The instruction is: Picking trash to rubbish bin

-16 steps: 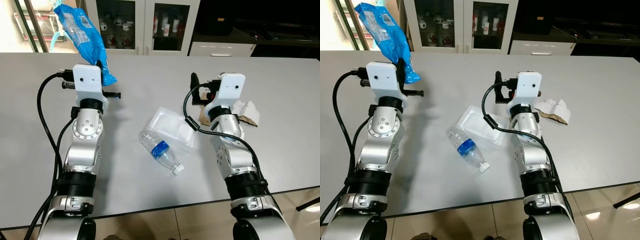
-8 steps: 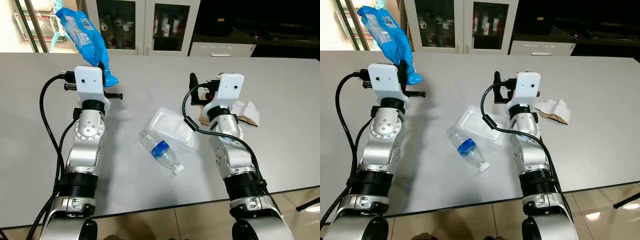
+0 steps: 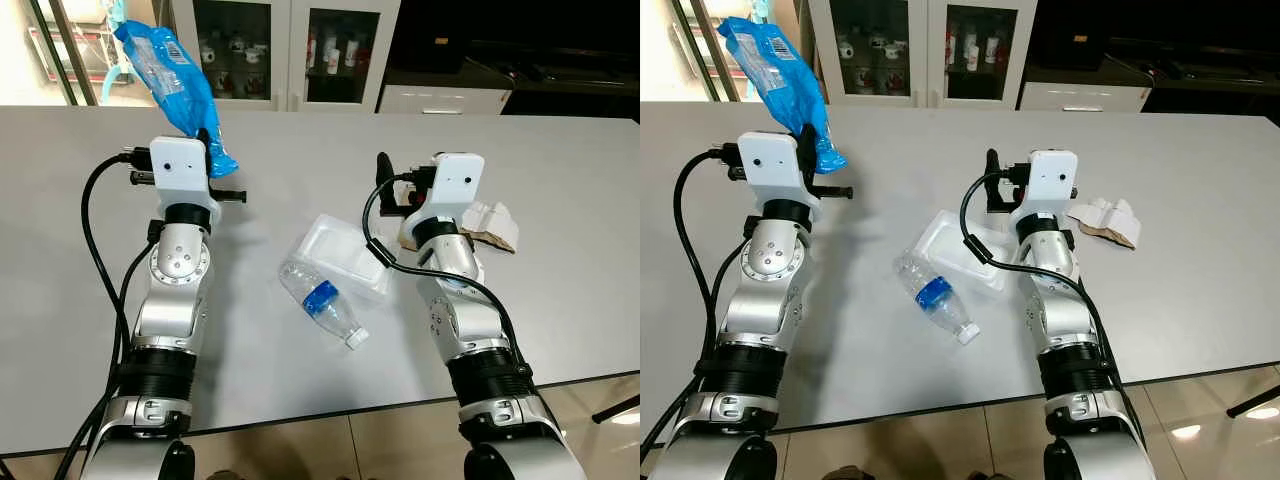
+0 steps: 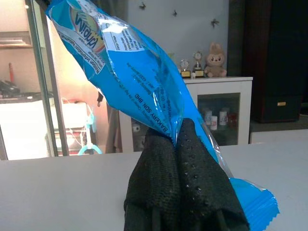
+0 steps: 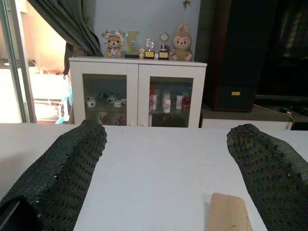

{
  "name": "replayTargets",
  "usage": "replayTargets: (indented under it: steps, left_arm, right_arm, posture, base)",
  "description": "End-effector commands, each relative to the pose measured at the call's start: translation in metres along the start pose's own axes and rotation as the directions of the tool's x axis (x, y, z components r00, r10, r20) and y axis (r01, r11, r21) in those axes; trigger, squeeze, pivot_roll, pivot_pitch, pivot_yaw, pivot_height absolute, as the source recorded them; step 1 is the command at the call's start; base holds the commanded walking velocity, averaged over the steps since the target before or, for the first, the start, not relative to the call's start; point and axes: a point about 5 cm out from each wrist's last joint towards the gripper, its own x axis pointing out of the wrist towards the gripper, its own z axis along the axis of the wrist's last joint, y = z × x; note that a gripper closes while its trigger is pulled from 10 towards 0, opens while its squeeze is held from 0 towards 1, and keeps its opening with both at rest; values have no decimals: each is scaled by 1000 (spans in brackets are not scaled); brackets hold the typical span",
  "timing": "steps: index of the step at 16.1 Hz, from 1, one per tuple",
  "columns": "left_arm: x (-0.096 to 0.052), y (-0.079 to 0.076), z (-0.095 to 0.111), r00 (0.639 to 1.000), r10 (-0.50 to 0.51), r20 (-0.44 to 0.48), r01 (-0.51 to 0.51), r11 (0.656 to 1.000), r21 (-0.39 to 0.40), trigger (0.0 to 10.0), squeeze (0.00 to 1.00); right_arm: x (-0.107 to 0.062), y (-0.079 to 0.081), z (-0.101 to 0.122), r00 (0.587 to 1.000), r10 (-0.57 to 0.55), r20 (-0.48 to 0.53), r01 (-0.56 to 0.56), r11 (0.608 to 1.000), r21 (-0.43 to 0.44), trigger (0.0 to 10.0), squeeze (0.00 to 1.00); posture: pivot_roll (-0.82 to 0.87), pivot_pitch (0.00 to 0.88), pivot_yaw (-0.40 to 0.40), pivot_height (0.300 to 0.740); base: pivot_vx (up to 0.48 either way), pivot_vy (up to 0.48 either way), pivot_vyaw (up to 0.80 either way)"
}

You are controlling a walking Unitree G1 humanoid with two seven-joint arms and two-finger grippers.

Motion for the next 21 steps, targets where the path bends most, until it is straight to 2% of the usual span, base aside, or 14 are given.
replayTargets:
  steps: [1,7,21]
  left_arm:
    - [0,-6,3,1000,-27,12,27,1000,-6,10000,0]
    - [0,-8,3,1000,-30,9,30,999,-12,10000,0]
    - [3,-4,2,1000,-15,-2,15,1000,-15,10000,0]
  right_arm:
    - [-1,-2,2,1000,-7,1,7,1000,2,10000,0]
    - [-1,-1,2,1000,-4,-2,4,1000,4,10000,0]
    - [1,-2,1,1000,-5,-13,5,1000,3,10000,0]
  posture:
    - [19,11,-86,740]
    - [19,16,-87,740]
    - [17,34,-95,740]
  base:
    - [0,0,0]
    - [0,0,0]
    - [-270,0,0]
